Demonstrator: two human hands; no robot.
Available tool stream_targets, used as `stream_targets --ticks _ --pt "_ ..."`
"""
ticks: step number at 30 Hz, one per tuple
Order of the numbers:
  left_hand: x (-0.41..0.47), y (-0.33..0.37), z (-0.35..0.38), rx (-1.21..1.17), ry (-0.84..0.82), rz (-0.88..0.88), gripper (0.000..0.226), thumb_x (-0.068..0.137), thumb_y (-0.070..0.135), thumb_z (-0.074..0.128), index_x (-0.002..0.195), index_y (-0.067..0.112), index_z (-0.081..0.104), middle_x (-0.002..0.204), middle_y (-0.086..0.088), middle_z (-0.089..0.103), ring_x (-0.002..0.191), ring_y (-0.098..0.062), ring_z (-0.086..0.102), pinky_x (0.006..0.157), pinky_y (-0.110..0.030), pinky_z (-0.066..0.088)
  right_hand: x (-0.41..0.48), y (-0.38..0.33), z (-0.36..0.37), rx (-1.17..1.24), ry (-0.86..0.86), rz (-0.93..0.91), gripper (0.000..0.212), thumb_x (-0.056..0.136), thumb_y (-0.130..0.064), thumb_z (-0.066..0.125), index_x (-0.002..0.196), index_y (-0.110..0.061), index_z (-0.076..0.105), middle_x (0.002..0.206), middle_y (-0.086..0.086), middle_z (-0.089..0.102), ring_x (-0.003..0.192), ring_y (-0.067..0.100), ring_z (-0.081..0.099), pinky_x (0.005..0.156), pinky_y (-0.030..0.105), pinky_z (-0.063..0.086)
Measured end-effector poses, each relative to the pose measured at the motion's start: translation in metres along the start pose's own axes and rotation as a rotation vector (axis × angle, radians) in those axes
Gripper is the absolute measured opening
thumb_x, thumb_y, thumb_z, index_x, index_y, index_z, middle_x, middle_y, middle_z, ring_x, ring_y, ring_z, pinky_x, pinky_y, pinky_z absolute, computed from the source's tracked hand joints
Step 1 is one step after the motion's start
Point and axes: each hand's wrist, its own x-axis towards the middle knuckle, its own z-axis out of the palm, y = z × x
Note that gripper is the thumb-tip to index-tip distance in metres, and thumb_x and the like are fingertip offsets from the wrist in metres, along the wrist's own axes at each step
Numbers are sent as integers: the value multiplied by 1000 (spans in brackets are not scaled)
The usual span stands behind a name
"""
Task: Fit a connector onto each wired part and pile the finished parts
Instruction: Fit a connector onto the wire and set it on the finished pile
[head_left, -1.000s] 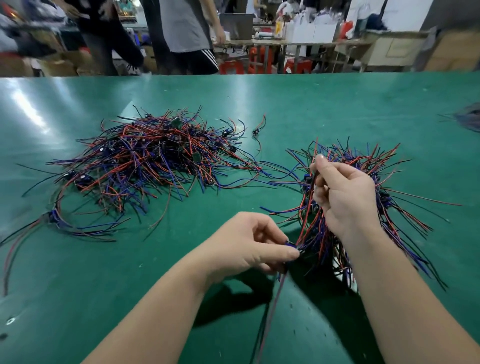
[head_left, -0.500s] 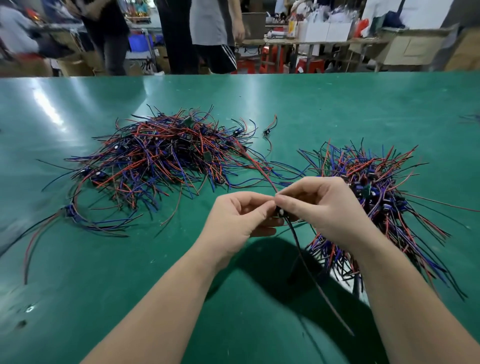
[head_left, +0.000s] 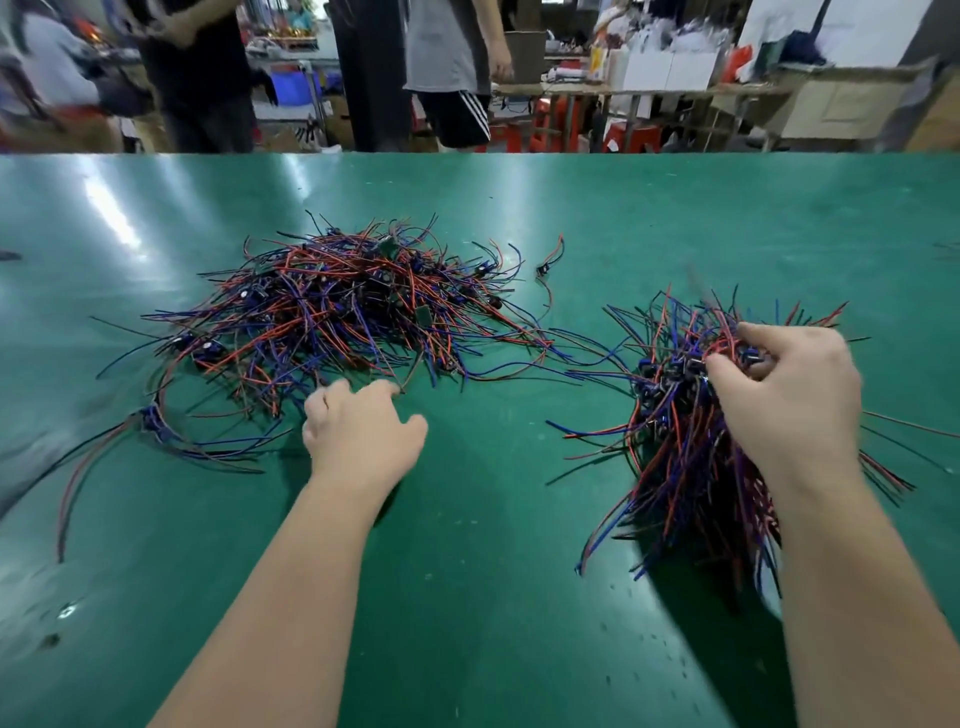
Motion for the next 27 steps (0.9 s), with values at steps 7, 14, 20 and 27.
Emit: stream_targets --ticks 7,14,20,27 --pt "4 -3 7 -62 125 108 27 92 18 57 118 21 66 119 -4 65 109 -28 58 93 -40 45 -16 -21 4 262 -2 -139 21 82 -8 64 98 -19 72 89 2 65 72 7 60 73 11 43" --pt "-11 19 -12 -1065 -13 184 20 76 -1 74 76 19 73 70 7 71 61 -2 60 66 -19 49 -53 -51 28 598 -647 -80 15 92 -12 59 85 -21 69 71 4 71 61 16 69 59 28 55" --pt "-55 42 -15 -1357 -797 601 28 62 -13 73 67 14 75 75 -2 74 77 -11 70 70 -17 53 -47 -55 30 1197 -858 539 40 95 -38 45 100 -1 60 69 11 69 55 16 66 49 21 53" --pt "-51 43 0 -1060 -654 417 45 72 46 63 89 5 72 84 -10 73 75 -17 65 81 -35 52 -44 -46 24 1042 -853 301 33 92 -32 50 82 -9 71 59 5 61 48 16 55 47 24 45"
